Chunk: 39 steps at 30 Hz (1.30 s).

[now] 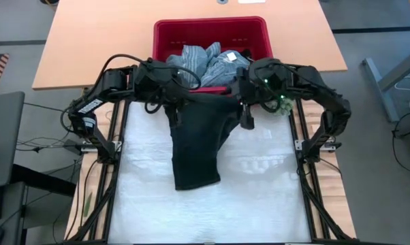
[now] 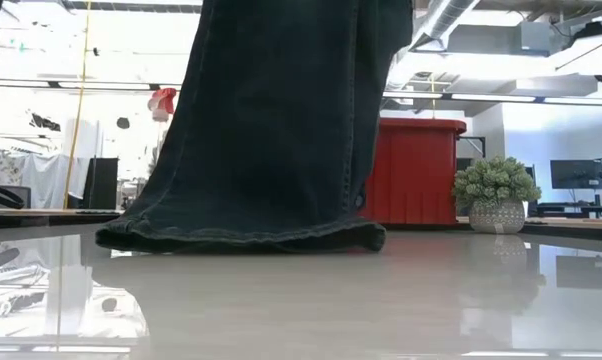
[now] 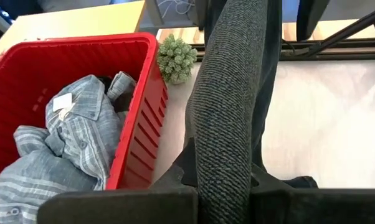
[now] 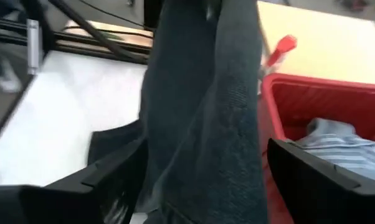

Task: Fold Laundry from Bin
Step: Fold the dark blue pants

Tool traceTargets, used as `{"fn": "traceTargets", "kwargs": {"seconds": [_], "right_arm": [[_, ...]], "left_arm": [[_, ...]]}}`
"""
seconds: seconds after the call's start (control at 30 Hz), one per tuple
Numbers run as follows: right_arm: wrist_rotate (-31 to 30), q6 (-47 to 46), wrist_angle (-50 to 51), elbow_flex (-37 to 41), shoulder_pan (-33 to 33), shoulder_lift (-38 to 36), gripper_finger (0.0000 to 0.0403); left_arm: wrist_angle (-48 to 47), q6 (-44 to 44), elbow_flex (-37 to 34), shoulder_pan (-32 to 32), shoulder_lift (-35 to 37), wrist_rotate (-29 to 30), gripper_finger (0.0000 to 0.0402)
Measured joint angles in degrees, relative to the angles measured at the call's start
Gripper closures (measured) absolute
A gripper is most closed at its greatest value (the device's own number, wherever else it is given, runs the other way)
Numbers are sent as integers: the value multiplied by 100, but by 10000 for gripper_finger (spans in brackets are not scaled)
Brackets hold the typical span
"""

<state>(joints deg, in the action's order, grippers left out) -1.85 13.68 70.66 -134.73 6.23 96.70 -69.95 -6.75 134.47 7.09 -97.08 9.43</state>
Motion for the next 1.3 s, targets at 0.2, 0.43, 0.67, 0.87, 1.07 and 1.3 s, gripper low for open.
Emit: {"fn": "traceTargets", "kwargs": {"seconds": [0.2, 0.43, 0.67, 0.87, 1.07, 1.3], "right_arm": [[-539, 295, -64, -22, 15, -28, 168], [-591, 664, -599, -22, 394, -57, 364], [-609, 1607, -2115, -9, 740, -253, 364], [-154, 1565, -2353, -16, 754, -295, 364], [383, 632, -928, -12, 172, -282, 364], [480, -622, -126, 665, -1361, -301, 364]], "left_arm": [[233, -271, 1, 19, 0, 243, 400], [926, -734, 1, 172, 0, 852, 401], [2085, -2236, 12, 278, 150, 1474, 401], [2291, -3037, -4, 232, 403, 1131, 401], [847, -1431, -138, -241, 483, -311, 401], [780, -34, -1075, -1651, 452, -254, 401]]}}
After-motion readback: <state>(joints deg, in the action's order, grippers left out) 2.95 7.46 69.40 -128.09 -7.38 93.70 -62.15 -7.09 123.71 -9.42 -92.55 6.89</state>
